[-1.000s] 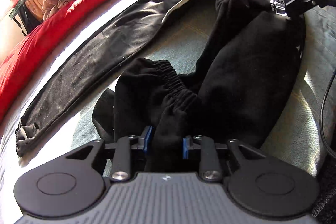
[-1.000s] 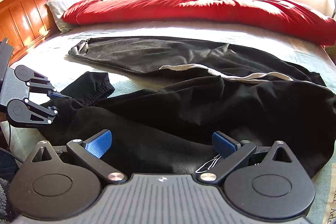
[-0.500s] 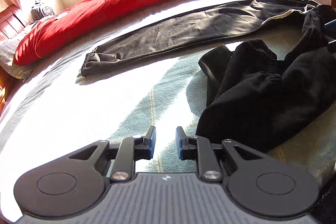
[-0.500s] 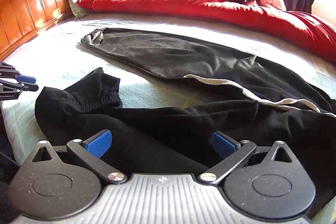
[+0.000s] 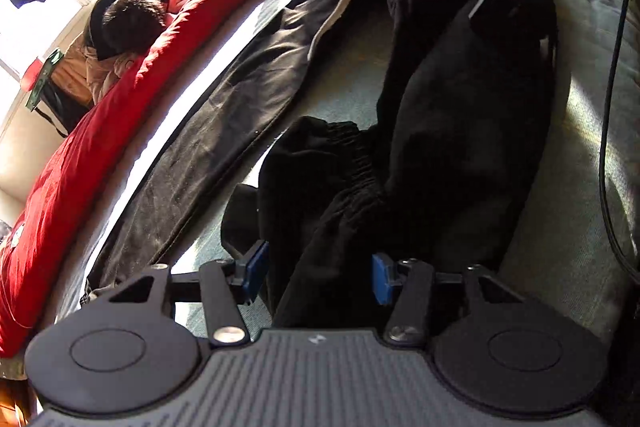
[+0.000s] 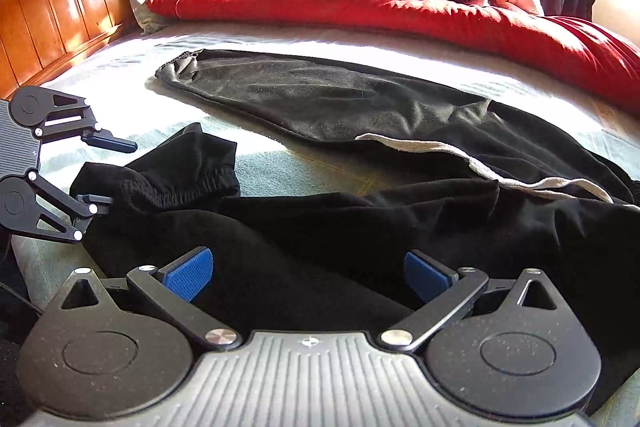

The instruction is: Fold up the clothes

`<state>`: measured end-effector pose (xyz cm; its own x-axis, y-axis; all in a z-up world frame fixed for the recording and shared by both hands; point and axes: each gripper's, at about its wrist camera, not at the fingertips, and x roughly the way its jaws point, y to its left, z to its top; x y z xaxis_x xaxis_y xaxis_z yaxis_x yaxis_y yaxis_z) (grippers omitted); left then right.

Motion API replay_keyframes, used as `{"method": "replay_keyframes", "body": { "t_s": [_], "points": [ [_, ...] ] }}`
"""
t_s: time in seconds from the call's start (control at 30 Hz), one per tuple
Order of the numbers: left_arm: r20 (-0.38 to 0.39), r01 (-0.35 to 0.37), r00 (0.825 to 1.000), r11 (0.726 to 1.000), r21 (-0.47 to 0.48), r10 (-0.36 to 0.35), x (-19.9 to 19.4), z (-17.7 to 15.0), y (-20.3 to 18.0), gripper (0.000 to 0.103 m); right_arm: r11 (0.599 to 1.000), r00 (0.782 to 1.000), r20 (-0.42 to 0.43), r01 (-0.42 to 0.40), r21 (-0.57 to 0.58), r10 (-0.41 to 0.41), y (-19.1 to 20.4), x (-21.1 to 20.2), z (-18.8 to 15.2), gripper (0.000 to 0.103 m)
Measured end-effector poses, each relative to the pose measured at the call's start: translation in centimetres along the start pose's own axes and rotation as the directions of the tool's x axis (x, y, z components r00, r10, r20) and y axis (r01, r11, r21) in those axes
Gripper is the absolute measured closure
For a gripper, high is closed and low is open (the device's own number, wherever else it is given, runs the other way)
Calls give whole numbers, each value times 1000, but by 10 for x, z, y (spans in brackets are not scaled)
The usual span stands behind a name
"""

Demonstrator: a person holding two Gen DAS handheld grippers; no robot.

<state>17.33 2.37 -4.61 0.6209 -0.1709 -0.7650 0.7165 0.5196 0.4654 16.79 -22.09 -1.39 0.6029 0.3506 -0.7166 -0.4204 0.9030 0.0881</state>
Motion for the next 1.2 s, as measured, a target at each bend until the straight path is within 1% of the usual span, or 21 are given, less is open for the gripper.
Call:
{"method": "replay_keyframes", "body": {
  "t_s": [0.03,0.07,0.1,0.13,0.23,0.3,0.4,0.47,0.53,0.63,0.67,0.73,0.77,0.87,0.93,0.97,1.0,1.03,1.07,1.13,1.2],
  "points": [
    [-17,22,1000,1000,22,-22,6,2,-3,79,1000,1000,-1,8,10,-8,-2,-1,-2,0],
    [-27,22,999,999,36,-21,9,3,-5,94,1000,1000,-1,15,20,-15,-4,-2,-4,0],
    [-28,18,999,999,38,-17,11,3,-5,94,999,1000,-2,22,28,-22,-6,-3,-5,0],
    [-24,17,1000,1000,19,-17,9,2,-3,94,999,1000,-2,27,34,-27,-8,-4,-6,0],
    [-9,-12,1000,994,-106,11,-4,-6,12,95,998,1000,-1,31,51,-31,-13,-4,-7,0],
    [-17,-59,998,977,-204,57,-15,-16,26,96,998,1000,-3,28,52,-28,-15,-2,-6,0],
    [-66,-133,991,931,-338,118,-32,-41,46,96,999,1000,-7,18,42,-18,-17,2,-2,0],
    [-118,-186,982,891,-414,150,-39,-61,58,96,999,1000,-9,11,33,-10,-15,6,2,0],
    [-170,-230,971,848,-478,167,-43,-81,69,96,1000,1000,-10,2,20,-2,-13,9,6,0],
    [-230,-272,959,768,-580,165,-44,-113,82,96,1000,1000,-13,-7,4,7,-8,14,11,0],
    [-246,-277,957,735,-618,154,-44,-124,86,96,1000,1000,-14,-9,1,9,-6,15,12,0],
    [-267,-274,957,654,-705,113,-36,-148,92,93,1000,1000,-18,-14,-6,14,-3,17,14,0],
    [-263,-253,962,618,-744,76,-31,-158,94,92,1000,1000,-23,-14,-10,14,-1,19,15,0],
    [-223,-205,974,515,-832,28,-25,-181,95,90,1000,999,-37,-7,-17,7,4,22,16,0],
    [-188,-173,982,446,-878,12,-29,-191,100,83,1000,999,-44,-2,-16,2,5,24,17,0],
    [-175,-163,984,412,-896,7,-32,-195,103,62,1000,999,-46,-2,-14,1,6,25,17,0],
    [-181,-167,984,394,-904,3,-33,-197,105,23,1000,999,-48,-2,-12,1,6,26,18,0],
    [-213,-196,977,394,-898,0,-32,-196,106,7,1000,999,-49,-1,-11,1,7,27,18,0],
    [-244,-231,969,411,-882,22,-32,-194,104,1,1000,999,-51,-2,-9,2,7,29,19,0],
    [-283,-277,957,494,-824,64,-30,-191,97,1,1000,998,-57,-5,-6,4,8,32,19,0],
    [-280,-261,959,494,-829,37,-25,-195,94,1,1000,998,-63,-8,-6,8,9,35,20,0]
  ]
}}
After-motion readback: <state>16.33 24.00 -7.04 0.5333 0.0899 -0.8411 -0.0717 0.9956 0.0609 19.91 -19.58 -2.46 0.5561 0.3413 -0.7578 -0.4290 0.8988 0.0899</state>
